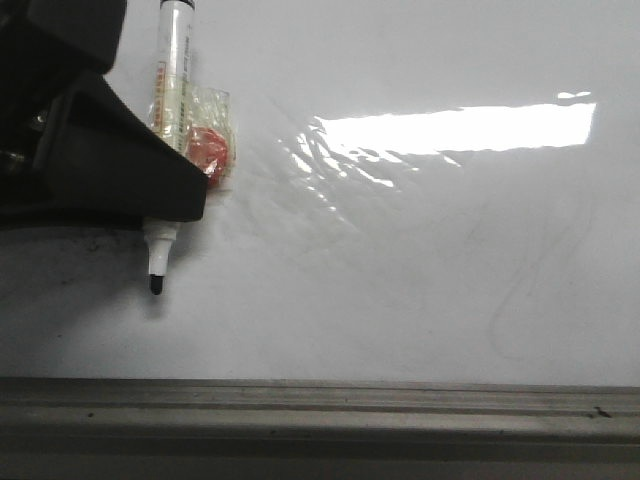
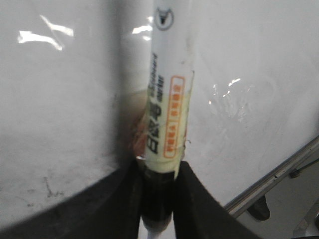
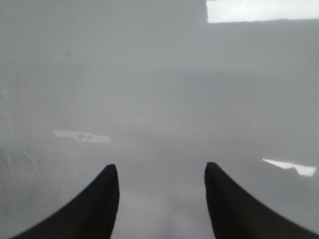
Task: Write number 8 on whiteboard
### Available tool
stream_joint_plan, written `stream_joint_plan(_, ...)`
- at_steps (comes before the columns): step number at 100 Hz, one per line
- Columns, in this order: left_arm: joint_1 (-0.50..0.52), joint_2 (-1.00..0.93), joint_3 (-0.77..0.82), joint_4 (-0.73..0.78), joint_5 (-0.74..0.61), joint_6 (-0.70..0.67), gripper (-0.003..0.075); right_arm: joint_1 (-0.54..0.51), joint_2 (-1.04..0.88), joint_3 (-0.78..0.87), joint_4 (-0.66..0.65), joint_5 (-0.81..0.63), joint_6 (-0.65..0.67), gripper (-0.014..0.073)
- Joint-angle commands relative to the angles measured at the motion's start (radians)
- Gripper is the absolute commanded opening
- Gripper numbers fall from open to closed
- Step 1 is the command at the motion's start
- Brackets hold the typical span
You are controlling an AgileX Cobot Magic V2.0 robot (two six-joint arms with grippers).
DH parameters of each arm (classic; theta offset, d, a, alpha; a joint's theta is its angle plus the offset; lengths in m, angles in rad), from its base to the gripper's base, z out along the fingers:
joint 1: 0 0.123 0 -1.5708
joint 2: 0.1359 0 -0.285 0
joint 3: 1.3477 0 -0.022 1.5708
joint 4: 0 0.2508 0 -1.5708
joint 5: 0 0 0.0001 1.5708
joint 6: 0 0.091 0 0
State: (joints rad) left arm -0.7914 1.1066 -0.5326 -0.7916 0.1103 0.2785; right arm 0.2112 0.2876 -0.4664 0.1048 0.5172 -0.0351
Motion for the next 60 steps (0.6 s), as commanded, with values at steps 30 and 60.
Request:
stream_joint_plan(30, -0.012, -0.029, -0.043, 0.034, 0.144, 0.069, -0.0020, 0.014, 0.019, -0.036, 0.146, -0.079, -0.025, 0.0347)
stream_joint_plan(60, -0.168, -0.136, -0.058, 0.034, 0.289, 0.461, -0.0020, 0.109, 0.034, -0.051, 0.684, 0.073, -0.635, 0.0347)
